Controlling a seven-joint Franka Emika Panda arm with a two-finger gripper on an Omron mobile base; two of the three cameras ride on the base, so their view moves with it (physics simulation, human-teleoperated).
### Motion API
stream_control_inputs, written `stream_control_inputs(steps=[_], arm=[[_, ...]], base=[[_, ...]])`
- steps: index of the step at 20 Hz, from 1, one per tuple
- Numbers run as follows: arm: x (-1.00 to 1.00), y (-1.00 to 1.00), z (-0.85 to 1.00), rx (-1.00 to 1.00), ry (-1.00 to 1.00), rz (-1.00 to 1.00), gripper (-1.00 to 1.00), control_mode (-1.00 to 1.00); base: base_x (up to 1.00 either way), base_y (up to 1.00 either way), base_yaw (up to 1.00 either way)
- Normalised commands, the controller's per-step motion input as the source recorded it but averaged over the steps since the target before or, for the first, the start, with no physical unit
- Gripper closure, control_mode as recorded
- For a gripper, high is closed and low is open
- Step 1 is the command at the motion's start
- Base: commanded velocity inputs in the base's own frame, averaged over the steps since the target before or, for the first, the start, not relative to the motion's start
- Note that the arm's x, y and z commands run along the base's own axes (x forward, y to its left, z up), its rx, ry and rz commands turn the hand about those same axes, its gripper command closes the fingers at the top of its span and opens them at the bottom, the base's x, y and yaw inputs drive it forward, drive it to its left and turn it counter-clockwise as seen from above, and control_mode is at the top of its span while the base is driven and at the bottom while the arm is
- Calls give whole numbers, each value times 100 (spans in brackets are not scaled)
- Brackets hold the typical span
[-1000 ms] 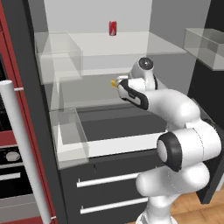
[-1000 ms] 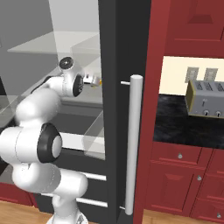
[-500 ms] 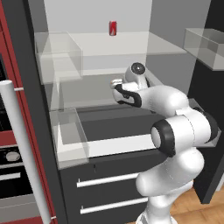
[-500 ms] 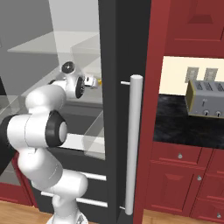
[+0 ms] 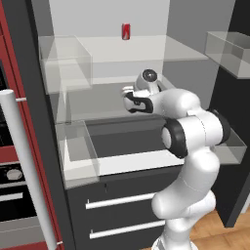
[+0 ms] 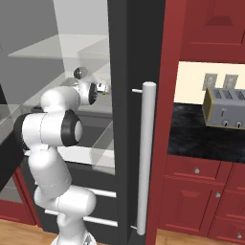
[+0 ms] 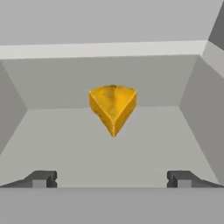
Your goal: Pick the cheese from the fridge and the cheese grater from the cabinet and place them next to the salad bowl.
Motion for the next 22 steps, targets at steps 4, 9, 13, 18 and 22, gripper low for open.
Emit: stream_control_inputs(steps=[4,9,13,18,22], arm=[[49,0,-13,0,0,0,-100,-100],[41,0,-14,0,3,0,-100,-100],[44,0,-6,0,4,0,-100,-100],[47,0,-11,0,3,0,-100,-100],[45,0,-8,0,2,0,-100,-100]], base=[[0,0,0],[0,0,0],[0,0,0],[0,0,0],[0,0,0]])
